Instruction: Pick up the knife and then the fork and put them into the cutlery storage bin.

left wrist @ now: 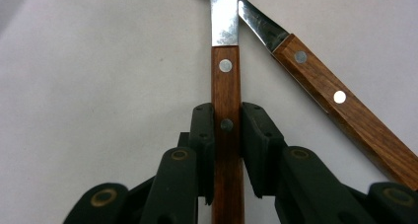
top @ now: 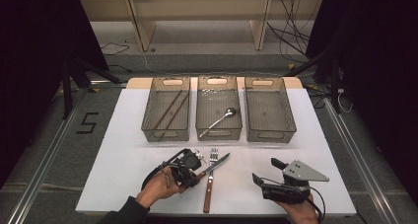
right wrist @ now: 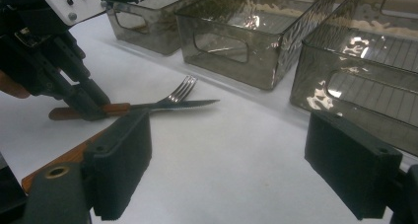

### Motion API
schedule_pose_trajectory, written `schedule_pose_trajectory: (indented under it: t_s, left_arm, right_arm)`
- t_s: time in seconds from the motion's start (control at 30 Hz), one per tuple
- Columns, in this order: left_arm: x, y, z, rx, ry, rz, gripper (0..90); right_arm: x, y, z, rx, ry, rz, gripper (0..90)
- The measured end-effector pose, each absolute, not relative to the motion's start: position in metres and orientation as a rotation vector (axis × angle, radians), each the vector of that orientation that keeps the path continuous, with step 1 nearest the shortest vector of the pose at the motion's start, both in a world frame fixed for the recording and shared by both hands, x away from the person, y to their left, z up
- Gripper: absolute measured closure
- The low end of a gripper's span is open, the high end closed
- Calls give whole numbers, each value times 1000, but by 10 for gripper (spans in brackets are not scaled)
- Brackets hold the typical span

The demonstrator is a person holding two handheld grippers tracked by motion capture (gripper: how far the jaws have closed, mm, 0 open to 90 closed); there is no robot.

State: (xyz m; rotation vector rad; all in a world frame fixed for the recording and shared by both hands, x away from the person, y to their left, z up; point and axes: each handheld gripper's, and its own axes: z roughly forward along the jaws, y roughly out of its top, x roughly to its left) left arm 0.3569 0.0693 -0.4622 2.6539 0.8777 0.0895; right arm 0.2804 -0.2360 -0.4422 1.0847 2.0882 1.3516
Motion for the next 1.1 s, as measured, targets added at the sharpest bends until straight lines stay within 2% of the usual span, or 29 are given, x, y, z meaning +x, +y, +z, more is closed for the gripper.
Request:
schedule_pose_trajectory:
  t_s: [0.43,1.1]
  left_arm:
    - [358,74,-454,2619,831,108,761]
    - [376,68,-422,2415,827,131,760]
  right_arm:
    - [280,-236,-442,1087,2083,1355,188]
    - [281,-236,-443,1089,2085,1358,188]
